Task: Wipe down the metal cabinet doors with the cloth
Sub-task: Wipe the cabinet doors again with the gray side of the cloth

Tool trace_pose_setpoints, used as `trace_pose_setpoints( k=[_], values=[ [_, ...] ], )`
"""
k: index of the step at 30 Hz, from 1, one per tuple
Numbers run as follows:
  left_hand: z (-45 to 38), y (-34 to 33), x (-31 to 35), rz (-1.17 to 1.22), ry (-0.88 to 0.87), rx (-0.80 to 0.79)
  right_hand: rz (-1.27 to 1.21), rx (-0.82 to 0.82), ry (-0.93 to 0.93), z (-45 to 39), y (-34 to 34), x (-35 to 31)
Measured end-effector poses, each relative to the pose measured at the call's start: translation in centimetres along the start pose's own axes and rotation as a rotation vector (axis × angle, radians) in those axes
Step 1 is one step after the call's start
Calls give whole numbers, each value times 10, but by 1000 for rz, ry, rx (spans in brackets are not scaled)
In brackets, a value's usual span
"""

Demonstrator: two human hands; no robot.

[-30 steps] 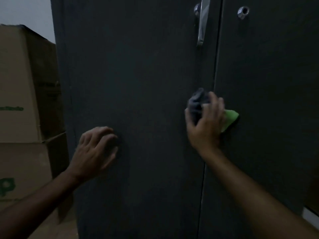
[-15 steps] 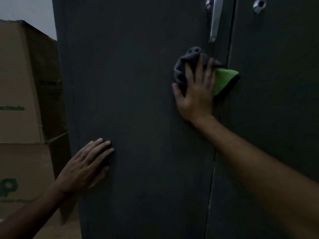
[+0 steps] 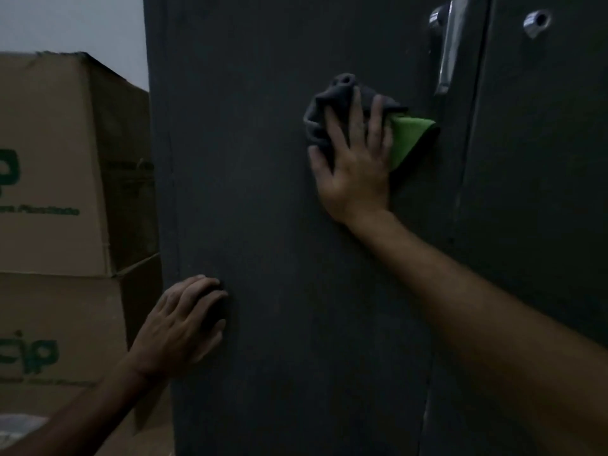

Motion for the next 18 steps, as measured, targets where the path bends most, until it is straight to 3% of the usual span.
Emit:
trace_pose_setpoints(
  k=[2, 4, 6, 8, 11, 13, 15, 16, 18],
  values=[
    [5, 0, -2, -15, 52, 74, -60, -60, 206, 14, -28, -56],
    [8, 3, -7, 5, 71, 101, -57, -260, 624, 80, -58, -102],
    [10, 7, -12, 36, 85, 84, 12, -483, 955, 147, -69, -106],
    [15, 9, -17, 83, 167, 83, -9, -552, 1074, 154, -62, -77],
    [20, 16, -31, 228, 392, 99, 0, -321, 916, 65, -41, -56],
    [23, 20, -35, 310, 481, 110, -3, -98, 611, -11, -27, -73],
    [26, 21, -38, 372, 532, 117, -11, -4, 305, -46, -29, -108],
    [27, 21, -40, 415, 560, 132, -35, -4, 256, -39, -38, -128],
    [32, 24, -48, 494, 641, 207, -32, -124, 496, 25, -66, -168]
  ],
)
Point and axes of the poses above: each hand's wrist, its own z-axis away from the middle knuckle, its own y-axis out of the back of the hand, x = y × z, the point moved 4 cm from there along -z, towards the middle knuckle, and after that the axes turned 10 degrees about -x, right-handed, at the moved point
